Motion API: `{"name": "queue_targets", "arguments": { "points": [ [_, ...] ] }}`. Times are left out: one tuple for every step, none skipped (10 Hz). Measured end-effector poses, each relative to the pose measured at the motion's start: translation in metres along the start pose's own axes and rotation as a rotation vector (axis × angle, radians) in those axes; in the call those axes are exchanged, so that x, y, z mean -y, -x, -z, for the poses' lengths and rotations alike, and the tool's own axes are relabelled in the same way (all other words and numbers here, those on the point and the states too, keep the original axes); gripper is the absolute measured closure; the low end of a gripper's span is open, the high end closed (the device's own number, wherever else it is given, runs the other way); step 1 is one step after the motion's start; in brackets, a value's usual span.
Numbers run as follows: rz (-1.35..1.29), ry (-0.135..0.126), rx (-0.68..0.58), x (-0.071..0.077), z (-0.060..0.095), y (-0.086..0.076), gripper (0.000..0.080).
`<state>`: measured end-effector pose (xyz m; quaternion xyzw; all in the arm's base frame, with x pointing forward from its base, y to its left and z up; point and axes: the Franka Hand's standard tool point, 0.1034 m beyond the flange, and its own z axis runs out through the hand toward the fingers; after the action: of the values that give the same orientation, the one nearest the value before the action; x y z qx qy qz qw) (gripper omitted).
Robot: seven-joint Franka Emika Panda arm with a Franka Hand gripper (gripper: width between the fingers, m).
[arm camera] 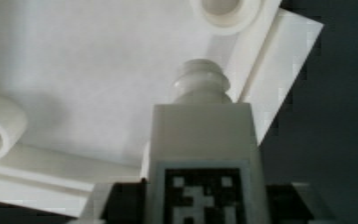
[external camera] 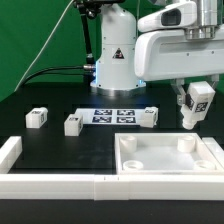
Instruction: Assemble one leg
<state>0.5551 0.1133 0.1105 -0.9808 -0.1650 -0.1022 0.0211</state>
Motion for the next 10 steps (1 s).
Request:
{"name": "queue_targets", "arguments": {
  "points": [
    [0.0,0.0,0.003,0.0,0.0,0.0,0.0512],
    [0.005,0.004,-0.034,-0.001,0.001,-0.004,0.0512],
    [0.019,0.031,-0.202,-0.006,0.003,-0.007,0.0512],
    [0.016,0.035,-0.225,-0.009,-0.001,-0.002,0.0512],
    [0.015,0.037,-0.236,-0.012,-0.002,-0.011,0.0512],
    [0.011,0.038,-0.238,-0.017,-0.003,-0.024,0.0512],
    [0.01,0.04,-0.245,-0.021,-0.006,-0.031,0.0512],
    [0.009,0.039,-0.247,-0.024,-0.009,-0.035,0.0512],
    [0.009,0.038,-0.248,-0.024,-0.014,-0.038,0.0512],
    [0.007,0.035,-0.248,-0.024,-0.019,-0.042,0.0512]
  ]
}}
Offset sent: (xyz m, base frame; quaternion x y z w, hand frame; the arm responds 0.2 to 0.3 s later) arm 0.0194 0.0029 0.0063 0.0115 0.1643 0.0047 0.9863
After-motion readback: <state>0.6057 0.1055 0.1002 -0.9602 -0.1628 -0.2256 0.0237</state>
